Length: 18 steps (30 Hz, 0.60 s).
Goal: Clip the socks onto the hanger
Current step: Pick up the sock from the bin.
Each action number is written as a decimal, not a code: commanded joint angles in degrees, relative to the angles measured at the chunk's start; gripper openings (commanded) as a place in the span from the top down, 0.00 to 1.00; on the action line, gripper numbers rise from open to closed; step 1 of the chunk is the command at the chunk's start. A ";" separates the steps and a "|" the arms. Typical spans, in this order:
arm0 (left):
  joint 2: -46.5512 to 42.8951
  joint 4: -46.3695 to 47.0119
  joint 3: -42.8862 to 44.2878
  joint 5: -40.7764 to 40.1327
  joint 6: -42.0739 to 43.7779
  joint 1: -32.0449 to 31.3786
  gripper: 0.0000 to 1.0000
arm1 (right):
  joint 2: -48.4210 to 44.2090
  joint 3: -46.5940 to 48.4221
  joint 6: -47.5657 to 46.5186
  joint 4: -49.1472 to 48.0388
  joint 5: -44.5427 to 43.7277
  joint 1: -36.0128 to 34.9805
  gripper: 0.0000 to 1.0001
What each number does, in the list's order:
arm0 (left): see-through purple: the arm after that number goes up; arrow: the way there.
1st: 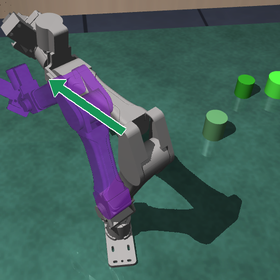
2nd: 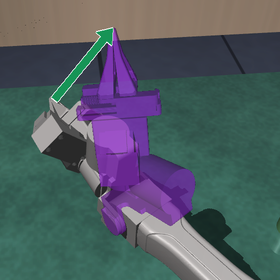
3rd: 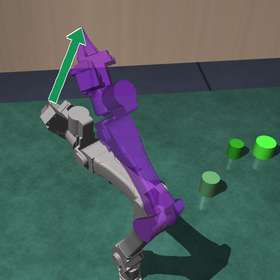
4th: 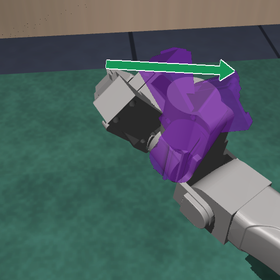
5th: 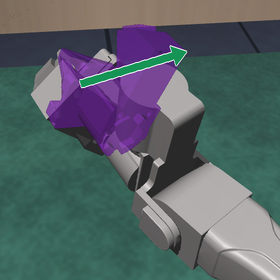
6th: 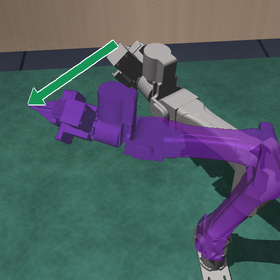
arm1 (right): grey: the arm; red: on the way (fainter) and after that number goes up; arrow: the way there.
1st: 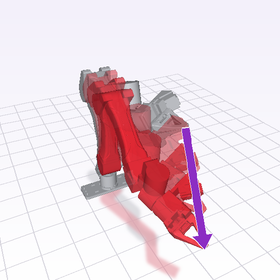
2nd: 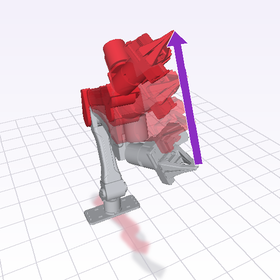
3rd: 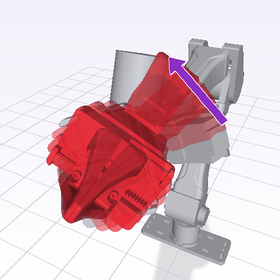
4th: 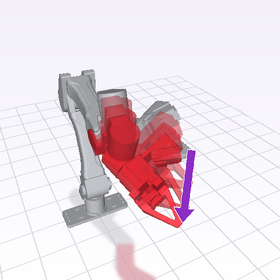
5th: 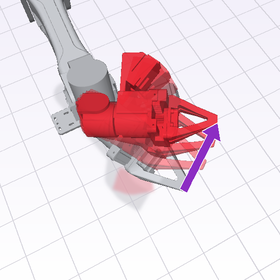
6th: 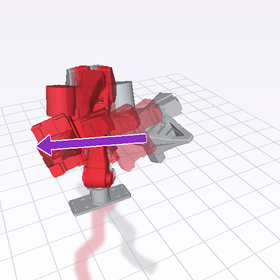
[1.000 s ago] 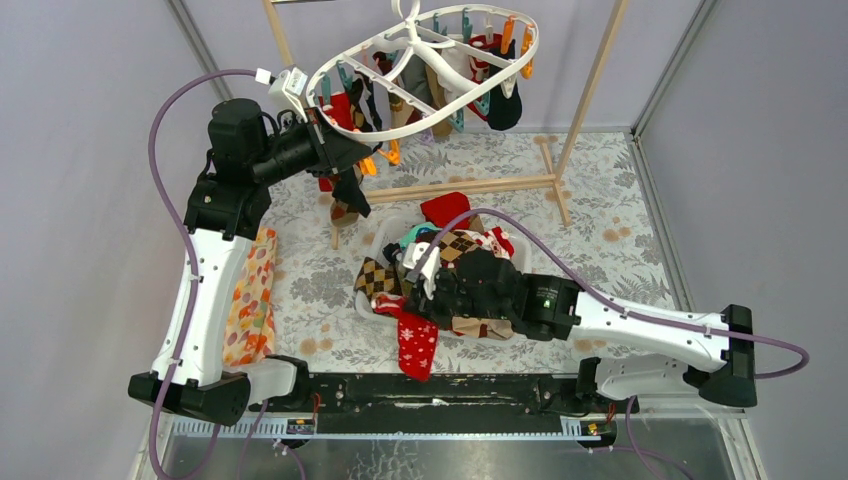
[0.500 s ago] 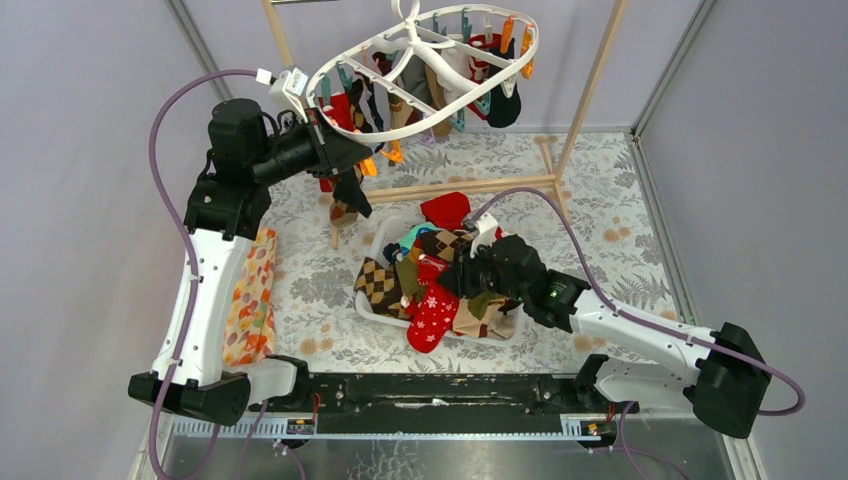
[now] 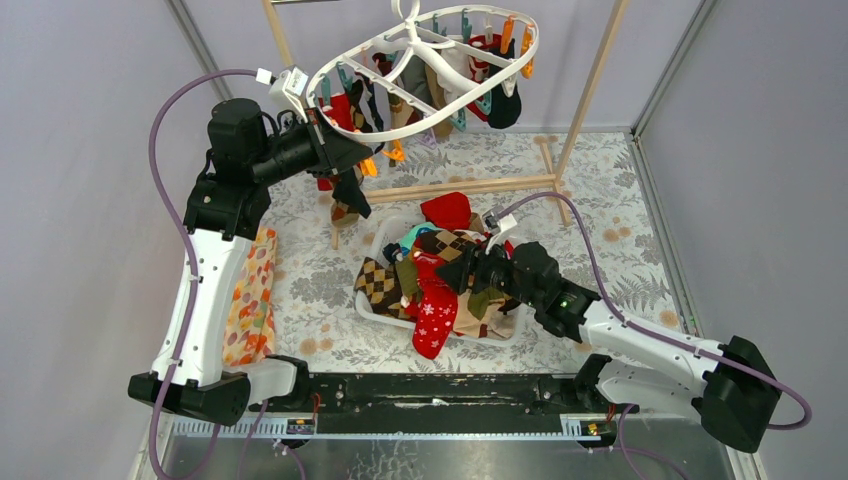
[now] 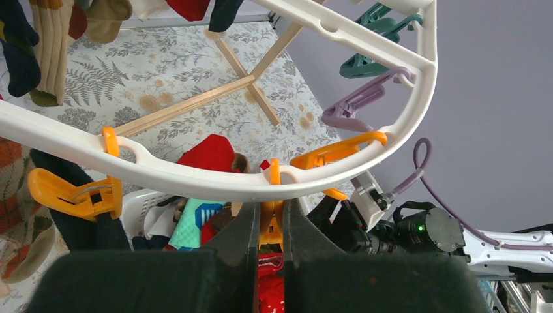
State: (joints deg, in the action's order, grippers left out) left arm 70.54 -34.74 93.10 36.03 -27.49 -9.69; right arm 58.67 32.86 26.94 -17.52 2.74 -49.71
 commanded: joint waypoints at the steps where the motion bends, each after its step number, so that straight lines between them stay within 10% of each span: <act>1: -0.63 -0.85 1.49 1.41 -0.62 0.20 1.00 | -0.01 0.15 0.96 -8.72 3.45 0.41 0.40; 12: -0.96 -0.83 1.73 1.71 -0.49 0.25 1.00 | 1.69 1.75 -5.45 -7.96 8.51 0.45 0.16; 18: -0.76 -0.83 1.89 1.67 -0.56 0.20 1.00 | 1.11 1.49 -9.28 -9.65 10.44 0.41 0.23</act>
State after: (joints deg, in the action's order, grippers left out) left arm 70.54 -34.74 93.10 36.12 -27.49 -9.69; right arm 61.06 32.86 21.61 -23.00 10.46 -49.63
